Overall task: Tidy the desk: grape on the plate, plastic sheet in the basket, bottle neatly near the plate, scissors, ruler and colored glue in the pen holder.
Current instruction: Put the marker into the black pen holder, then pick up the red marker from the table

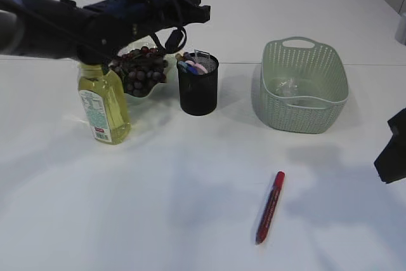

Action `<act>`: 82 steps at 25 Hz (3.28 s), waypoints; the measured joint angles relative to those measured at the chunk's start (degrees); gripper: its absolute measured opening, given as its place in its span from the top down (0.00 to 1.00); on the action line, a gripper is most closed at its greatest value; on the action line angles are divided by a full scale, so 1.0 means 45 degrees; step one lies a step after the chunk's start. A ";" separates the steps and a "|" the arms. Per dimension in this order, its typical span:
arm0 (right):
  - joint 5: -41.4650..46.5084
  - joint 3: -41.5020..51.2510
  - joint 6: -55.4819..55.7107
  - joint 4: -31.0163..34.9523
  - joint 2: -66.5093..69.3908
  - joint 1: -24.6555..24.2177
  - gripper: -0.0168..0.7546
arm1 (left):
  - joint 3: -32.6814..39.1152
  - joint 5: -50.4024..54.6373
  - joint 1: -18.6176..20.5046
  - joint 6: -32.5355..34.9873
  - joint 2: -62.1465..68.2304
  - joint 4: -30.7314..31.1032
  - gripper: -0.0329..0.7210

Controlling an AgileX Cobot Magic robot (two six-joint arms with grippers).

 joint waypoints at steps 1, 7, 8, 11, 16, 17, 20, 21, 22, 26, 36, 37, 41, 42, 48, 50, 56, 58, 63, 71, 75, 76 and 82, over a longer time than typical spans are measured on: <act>-0.0025 0.0000 0.0000 0.0000 0.0000 0.0000 0.46 | 0.0000 0.0815 0.0000 -0.0122 -0.0362 0.0000 0.71; -0.0069 -0.0091 0.0000 0.0024 0.0000 0.0000 0.46 | 0.0000 0.6098 0.0000 -0.0303 -0.2746 -0.0131 0.71; -0.0069 -0.0135 0.0000 0.0053 0.0000 0.0000 0.46 | 0.0000 0.6926 0.0000 -0.0312 -0.3215 -0.0187 0.71; -0.0069 -0.0367 0.0512 0.0130 0.0000 0.0000 0.46 | 0.0000 0.9429 0.0000 -0.0333 -0.4576 -0.0363 0.71; 0.0001 -0.0665 0.1873 0.0227 0.0000 0.0000 0.46 | 0.0000 1.3250 0.0000 -0.0333 -0.6955 -0.0532 0.70; 0.0012 -0.0659 0.2259 0.0227 0.0000 0.0000 0.46 | 0.0000 1.3953 0.0000 -0.0333 -0.7452 -0.0532 0.70; 0.0012 -0.0659 0.3189 0.0138 0.0042 0.0000 0.46 | 0.0000 1.5677 0.0000 -0.0333 -0.8760 -0.0532 0.69; 0.0012 -0.0659 0.3574 0.0070 0.0138 0.0000 0.46 | 0.0000 1.6158 0.0000 -0.0333 -0.9100 -0.0532 0.69; 0.0012 -0.0659 0.3841 -0.0022 0.0242 0.0000 0.46 | 0.0000 1.6560 0.0000 -0.0333 -0.9481 -0.0532 0.69; 0.0012 -0.0659 0.5320 -0.1035 0.0988 0.0387 0.46 | 0.0000 1.7445 0.0000 -0.0333 -1.0567 -0.0490 0.68; -0.0945 -0.1961 0.7869 -0.1900 0.3504 0.2592 0.46 | 0.0000 1.8836 0.0000 -0.0333 -1.1390 0.0291 0.68; -0.1009 -0.2217 0.8100 -0.2030 0.3913 0.2786 0.46 | 0.0000 1.8923 0.0000 -0.0333 -1.1425 0.0291 0.68; -0.1115 -0.3228 0.9085 -0.2415 0.5774 0.3552 0.46 | 0.0000 1.9517 0.0000 -0.0333 -1.1563 0.0314 0.67; -0.1140 -0.3501 0.9198 -0.2423 0.6235 0.3663 0.46 | 0.0000 1.9727 0.0000 -0.0333 -1.1596 0.0343 0.67; -0.1164 -0.4098 0.9863 -0.2328 0.7674 0.3753 0.46 | 0.0000 2.0933 0.0000 -0.0333 -1.1634 0.0894 0.67; -0.1164 -0.4098 1.0000 -0.2355 0.7897 0.3753 0.46 | 0.0000 2.1147 0.0000 -0.0333 -1.1634 0.0983 0.67; -0.1164 -0.4165 1.0478 -0.2385 0.8254 0.3753 0.46 | 0.0000 2.1360 0.0000 -0.0333 -1.1634 0.1024 0.67; -0.1164 -0.4165 1.0562 -0.2412 0.8439 0.3753 0.46 | 0.0000 2.1360 0.0000 -0.0333 -1.1634 0.1024 0.67; -0.1142 -0.4165 1.0586 -0.2435 0.8923 0.3753 0.46 | 0.0000 2.1360 0.0000 -0.0333 -1.1634 0.1091 0.67; -0.1655 -0.4165 1.0612 -0.3007 0.9522 0.3753 0.46 | 0.0000 2.1360 0.0000 -0.0333 -1.1634 0.1121 0.67; -0.1738 -0.4165 1.0612 -0.3026 1.0106 0.3753 0.46 | 0.0000 2.1360 0.0000 -0.0333 -1.1634 0.1121 0.68; -0.1842 -0.4165 1.0612 -0.3026 1.0240 0.3753 0.46 | 0.0000 2.1360 0.0000 -0.0333 -1.1634 0.1121 0.68; -0.2315 -0.4165 1.0612 -0.3055 1.0627 0.3753 0.46 | 0.0000 2.1360 0.0000 -0.0333 -1.1634 0.1121 0.67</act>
